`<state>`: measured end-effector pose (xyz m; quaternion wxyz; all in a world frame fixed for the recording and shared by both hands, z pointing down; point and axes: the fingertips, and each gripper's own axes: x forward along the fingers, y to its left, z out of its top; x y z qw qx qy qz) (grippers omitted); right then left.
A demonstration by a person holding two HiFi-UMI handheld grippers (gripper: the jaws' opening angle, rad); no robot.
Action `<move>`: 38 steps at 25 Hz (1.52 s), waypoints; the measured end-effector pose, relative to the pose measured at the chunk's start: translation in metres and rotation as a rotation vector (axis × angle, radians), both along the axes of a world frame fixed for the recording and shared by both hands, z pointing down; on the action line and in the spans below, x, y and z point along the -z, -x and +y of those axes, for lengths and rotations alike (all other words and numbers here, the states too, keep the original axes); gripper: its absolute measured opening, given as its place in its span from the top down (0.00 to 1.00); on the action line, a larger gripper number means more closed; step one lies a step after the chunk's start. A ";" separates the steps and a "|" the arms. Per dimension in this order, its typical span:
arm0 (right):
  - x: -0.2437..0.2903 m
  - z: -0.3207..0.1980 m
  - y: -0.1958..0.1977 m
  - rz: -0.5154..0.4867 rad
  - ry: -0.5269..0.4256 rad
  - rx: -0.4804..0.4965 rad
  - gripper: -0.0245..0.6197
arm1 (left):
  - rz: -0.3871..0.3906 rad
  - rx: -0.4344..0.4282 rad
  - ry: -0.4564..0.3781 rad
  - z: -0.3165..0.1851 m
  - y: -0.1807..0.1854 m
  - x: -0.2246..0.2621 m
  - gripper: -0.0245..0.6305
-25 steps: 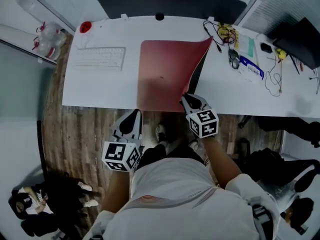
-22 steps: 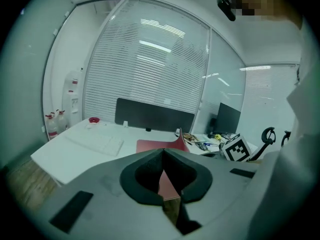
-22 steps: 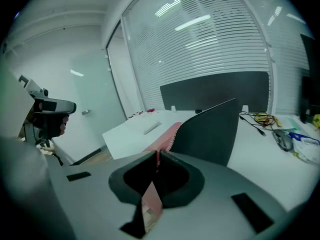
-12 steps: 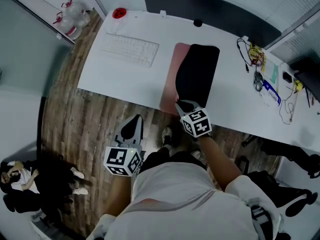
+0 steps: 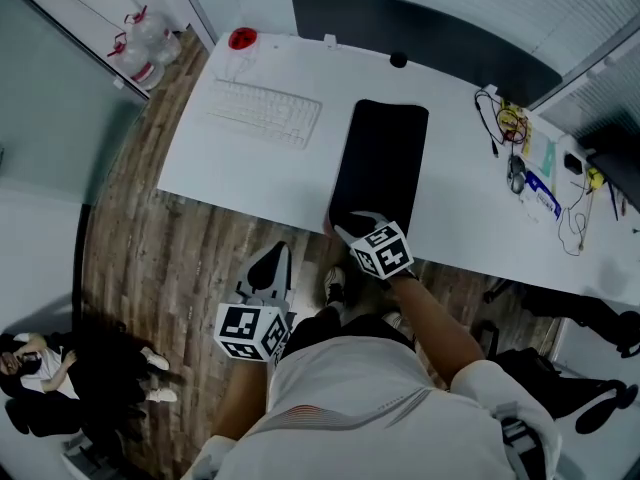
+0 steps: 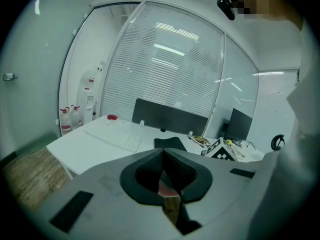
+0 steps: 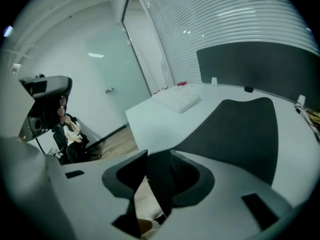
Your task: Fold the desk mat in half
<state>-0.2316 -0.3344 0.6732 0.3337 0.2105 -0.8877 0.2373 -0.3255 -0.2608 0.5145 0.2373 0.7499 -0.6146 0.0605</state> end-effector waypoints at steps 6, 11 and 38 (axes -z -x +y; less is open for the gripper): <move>0.087 -0.023 -0.065 -0.162 -0.166 -0.160 0.74 | 0.004 -0.079 -0.070 -0.023 -0.032 0.024 0.94; 0.158 -0.034 -0.157 -0.211 -0.338 -0.354 0.87 | 0.003 -0.148 -0.159 -0.041 -0.074 0.057 0.94; 0.326 0.039 -0.395 -0.234 -0.749 -0.778 0.88 | -0.001 -0.414 -0.380 -0.048 -0.244 0.161 0.94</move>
